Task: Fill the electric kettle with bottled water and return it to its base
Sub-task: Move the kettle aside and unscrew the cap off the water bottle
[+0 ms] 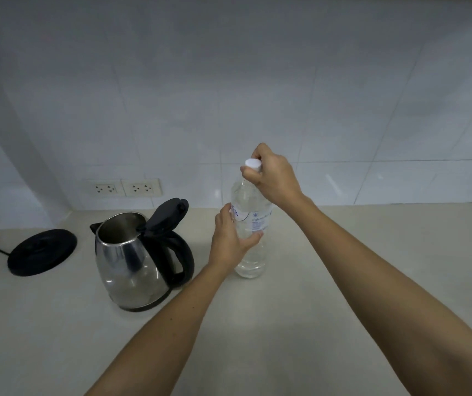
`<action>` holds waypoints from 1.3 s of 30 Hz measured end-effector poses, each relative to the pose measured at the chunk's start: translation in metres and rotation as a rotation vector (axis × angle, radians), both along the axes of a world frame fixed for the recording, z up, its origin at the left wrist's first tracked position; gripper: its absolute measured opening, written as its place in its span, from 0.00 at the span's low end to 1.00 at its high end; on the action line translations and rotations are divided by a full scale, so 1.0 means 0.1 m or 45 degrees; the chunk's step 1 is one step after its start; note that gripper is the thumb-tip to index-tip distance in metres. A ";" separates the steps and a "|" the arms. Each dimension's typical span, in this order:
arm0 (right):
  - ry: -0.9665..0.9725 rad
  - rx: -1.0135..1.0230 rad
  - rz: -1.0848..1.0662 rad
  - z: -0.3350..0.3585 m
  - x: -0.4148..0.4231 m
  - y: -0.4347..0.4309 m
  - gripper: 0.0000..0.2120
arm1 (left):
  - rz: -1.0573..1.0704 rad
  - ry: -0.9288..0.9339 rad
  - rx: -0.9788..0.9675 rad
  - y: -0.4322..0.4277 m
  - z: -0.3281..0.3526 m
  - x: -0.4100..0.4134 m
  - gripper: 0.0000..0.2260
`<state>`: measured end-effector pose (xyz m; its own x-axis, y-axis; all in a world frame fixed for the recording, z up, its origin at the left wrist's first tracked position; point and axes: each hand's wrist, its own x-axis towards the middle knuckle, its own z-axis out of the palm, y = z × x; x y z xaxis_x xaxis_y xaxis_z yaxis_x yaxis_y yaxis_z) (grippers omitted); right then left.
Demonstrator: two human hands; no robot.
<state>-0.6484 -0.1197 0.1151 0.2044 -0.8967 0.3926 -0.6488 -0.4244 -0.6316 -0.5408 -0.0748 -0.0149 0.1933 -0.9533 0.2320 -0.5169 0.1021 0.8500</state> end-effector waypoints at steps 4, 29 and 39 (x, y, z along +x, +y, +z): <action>0.032 0.014 -0.046 0.02 -0.07 0.34 0.11 | -0.104 -0.022 -0.021 0.32 -0.01 0.02 0.39; -0.075 0.018 -0.010 -0.17 0.91 1.76 0.10 | -0.082 -0.161 -0.111 1.70 -0.14 1.17 0.42; -0.014 0.078 0.120 -0.06 1.07 1.86 0.09 | -0.107 -0.161 -0.100 1.77 -0.21 1.35 0.46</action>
<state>-0.5411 0.0662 0.1088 0.2848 -0.8961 0.3404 -0.6006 -0.4436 -0.6652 -0.4059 0.1025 -0.0364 0.0783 -0.9427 0.3242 -0.6063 0.2131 0.7662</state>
